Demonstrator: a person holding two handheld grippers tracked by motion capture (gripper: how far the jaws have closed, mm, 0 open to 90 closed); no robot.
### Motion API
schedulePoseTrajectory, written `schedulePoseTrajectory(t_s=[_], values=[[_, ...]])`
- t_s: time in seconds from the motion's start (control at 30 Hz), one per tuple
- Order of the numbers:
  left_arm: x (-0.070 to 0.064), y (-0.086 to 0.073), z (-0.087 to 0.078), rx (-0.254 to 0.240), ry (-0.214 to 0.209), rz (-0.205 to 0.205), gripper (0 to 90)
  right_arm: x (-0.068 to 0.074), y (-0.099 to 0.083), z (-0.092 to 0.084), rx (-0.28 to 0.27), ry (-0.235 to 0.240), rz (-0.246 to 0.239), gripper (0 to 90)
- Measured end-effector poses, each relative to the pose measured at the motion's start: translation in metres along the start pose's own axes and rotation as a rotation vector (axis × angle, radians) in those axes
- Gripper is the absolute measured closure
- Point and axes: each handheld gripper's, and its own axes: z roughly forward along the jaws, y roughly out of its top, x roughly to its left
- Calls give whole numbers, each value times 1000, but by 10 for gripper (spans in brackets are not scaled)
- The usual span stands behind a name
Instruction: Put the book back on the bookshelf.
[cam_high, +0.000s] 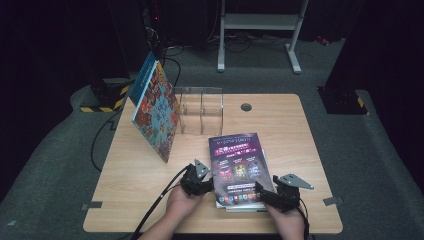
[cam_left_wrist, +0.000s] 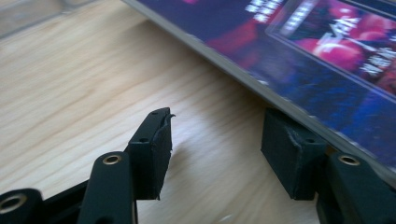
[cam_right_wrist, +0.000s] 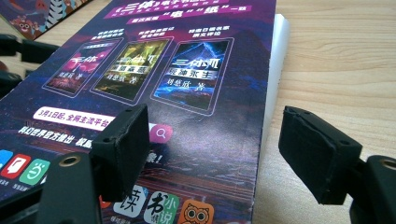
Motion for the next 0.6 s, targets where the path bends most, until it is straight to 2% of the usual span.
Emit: schedulePoseTrajectory(t_s=[0.07,0.1,0.13,0.2,0.27,0.37,0.53,0.6], values=[[7,-3,-11,-44,8,-41,451,0,0,0,0,4,3,249],[9,-3,-17,-77,-14,-62,453,1,0,0,0,6,9,249],[7,-3,-22,-110,-25,-70,453,0,0,1,-2,10,6,248],[1,-2,-29,-136,-52,-57,446,0,0,2,1,19,12,246],[-5,-1,-29,-125,-71,-45,442,-1,-1,3,5,33,27,246],[-13,-2,-21,-89,-59,-10,441,-2,-1,5,10,52,53,243],[-14,-4,-17,-81,-64,-19,454,-4,-2,7,15,75,92,217],[-14,-4,-16,-78,-69,-19,455,-8,-3,8,23,97,128,198]])
